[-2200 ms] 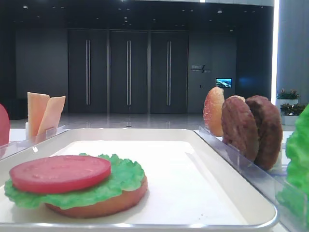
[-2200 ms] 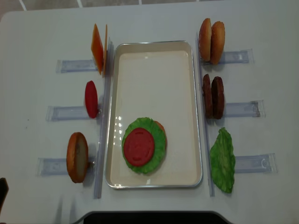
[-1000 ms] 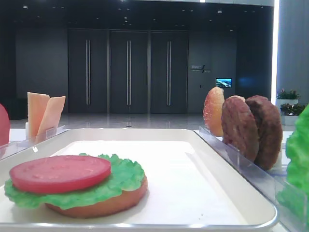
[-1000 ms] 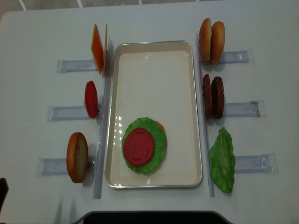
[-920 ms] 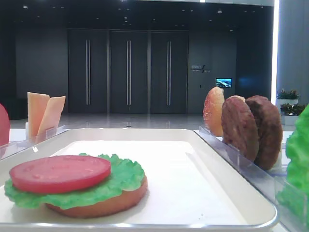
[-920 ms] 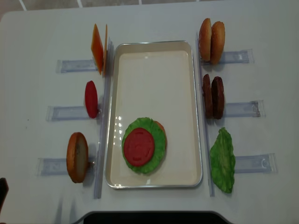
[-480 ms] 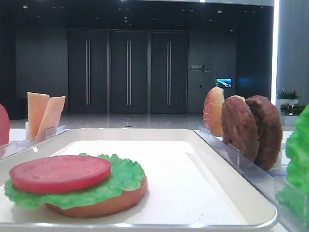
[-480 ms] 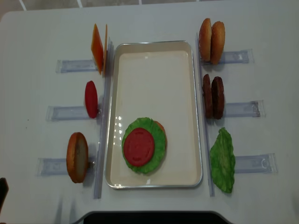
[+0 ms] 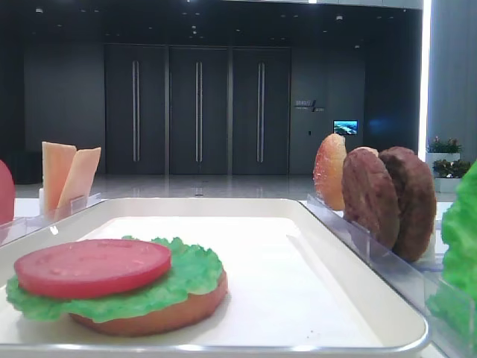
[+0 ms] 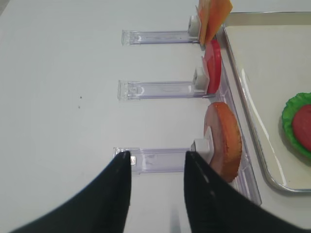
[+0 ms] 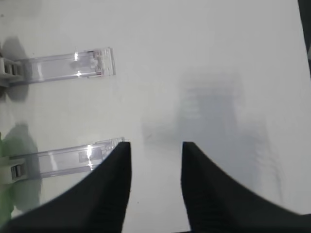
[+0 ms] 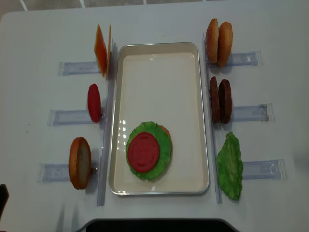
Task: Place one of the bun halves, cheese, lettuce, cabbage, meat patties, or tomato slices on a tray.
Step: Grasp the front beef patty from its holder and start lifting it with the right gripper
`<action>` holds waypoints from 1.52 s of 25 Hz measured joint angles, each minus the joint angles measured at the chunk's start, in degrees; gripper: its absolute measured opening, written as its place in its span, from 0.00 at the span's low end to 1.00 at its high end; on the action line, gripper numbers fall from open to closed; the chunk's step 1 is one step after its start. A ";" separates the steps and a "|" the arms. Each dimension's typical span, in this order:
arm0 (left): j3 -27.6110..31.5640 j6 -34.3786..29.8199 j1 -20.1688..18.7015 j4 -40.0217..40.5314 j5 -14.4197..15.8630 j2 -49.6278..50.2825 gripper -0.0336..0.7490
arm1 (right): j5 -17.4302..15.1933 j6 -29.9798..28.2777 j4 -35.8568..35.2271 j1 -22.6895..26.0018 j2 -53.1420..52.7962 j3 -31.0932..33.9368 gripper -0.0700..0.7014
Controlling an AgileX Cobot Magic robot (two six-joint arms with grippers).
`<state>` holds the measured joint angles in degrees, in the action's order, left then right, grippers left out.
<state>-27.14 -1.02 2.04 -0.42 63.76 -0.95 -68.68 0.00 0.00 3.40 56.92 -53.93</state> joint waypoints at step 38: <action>0.00 0.00 0.00 0.00 0.00 0.00 0.40 | 7.86 27.50 4.51 -38.33 24.84 -11.99 0.54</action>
<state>-27.14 -1.02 2.04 -0.42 63.76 -0.95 -60.82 27.50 4.51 -34.93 81.76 -65.92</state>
